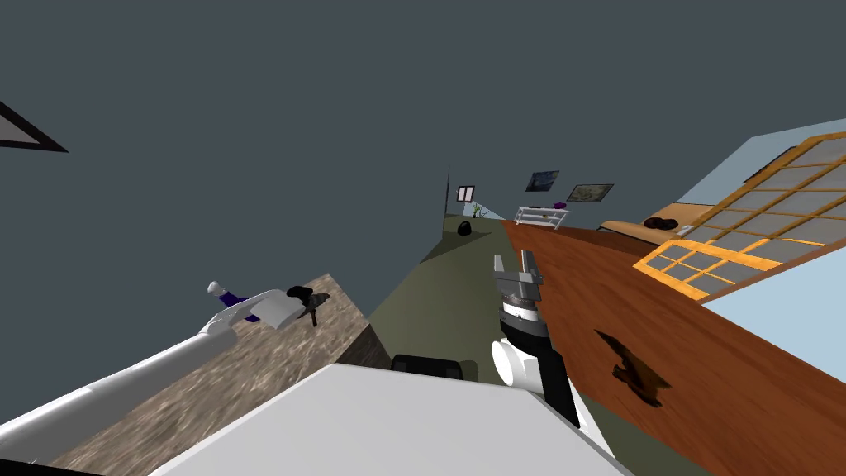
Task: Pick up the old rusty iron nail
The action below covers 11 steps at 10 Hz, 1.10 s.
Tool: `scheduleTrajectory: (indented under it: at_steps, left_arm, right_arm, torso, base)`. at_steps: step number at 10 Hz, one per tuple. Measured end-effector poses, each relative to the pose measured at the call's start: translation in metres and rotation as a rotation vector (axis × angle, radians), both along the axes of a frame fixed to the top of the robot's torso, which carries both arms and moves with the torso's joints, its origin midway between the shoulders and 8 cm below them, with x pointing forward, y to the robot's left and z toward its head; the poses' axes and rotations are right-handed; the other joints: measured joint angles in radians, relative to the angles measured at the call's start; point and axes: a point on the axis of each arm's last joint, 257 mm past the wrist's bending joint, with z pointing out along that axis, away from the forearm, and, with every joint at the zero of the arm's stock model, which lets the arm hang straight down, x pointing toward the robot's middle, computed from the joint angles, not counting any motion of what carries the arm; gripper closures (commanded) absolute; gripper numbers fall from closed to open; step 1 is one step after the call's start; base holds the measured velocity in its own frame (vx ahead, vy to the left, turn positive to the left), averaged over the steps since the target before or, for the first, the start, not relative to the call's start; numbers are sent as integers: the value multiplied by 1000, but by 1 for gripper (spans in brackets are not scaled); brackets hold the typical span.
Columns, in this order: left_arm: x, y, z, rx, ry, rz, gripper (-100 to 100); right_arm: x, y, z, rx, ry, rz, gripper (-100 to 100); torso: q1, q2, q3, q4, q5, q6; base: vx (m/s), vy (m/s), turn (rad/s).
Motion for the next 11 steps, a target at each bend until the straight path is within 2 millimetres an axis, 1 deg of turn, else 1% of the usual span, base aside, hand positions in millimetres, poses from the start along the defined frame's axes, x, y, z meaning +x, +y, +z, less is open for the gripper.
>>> scheduleTrajectory:
  at_steps: [1,2,3,4,5,6,7,8,9,10,11]
  left_arm:
    - [7,2,2,7,-7,15,-100]
    - [12,-1,0,0,-5,29,-100]
    - [11,-3,-3,-4,3,37,-100]
    - [16,-2,-2,-1,-4,51,-100]
    - [21,-7,-4,-11,-1,63,-100]
    - [20,-10,-7,-16,8,71,-100]
    - [25,-10,-6,-16,6,85,-100]
    - [30,-18,-9,-27,11,94,-100]
    - [34,-17,-9,-28,17,112,-100]
    - [39,-23,-12,-42,23,120,-100]
    - [40,-29,-17,-56,35,126,-100]
  right_arm:
    - [0,0,0,0,0,0,0]
    - [0,0,0,0,0,0,0]
    - [0,0,0,0,0,0,0]
    - [0,0,0,0,0,0,0]
    - [0,0,0,0,0,0,0]
    - [0,0,0,0,0,0,0]
    - [0,0,0,0,0,0,0]
    - [0,0,0,0,0,0,0]
    - [0,0,0,0,0,0,0]
    - [0,0,0,0,0,0,0]
    - [0,0,0,0,0,0,0]
  torso:
    - [2,1,0,0,0,1]
    - [2,3,1,0,1,0]
    - [2,3,1,1,0,0]
    - [4,4,2,1,1,1]
    - [4,4,2,1,1,0]
    - [2,1,1,0,0,0]
    - [1,3,1,0,0,1]
    - [1,3,2,1,0,0]
    - [2,5,3,1,0,1]
    - [2,5,3,1,0,0]
    - [2,0,0,0,1,-1]
  base:
    - [-130,61,-53]
    - [-108,47,51]
    - [-132,88,-182]
    - [-135,85,-108]
    - [-70,32,16]
    - [-123,27,-151]
    - [-127,41,-137]
    - [-168,58,-212]
    - [-154,56,-116]
    - [-54,31,-2]
    - [-92,53,-186]
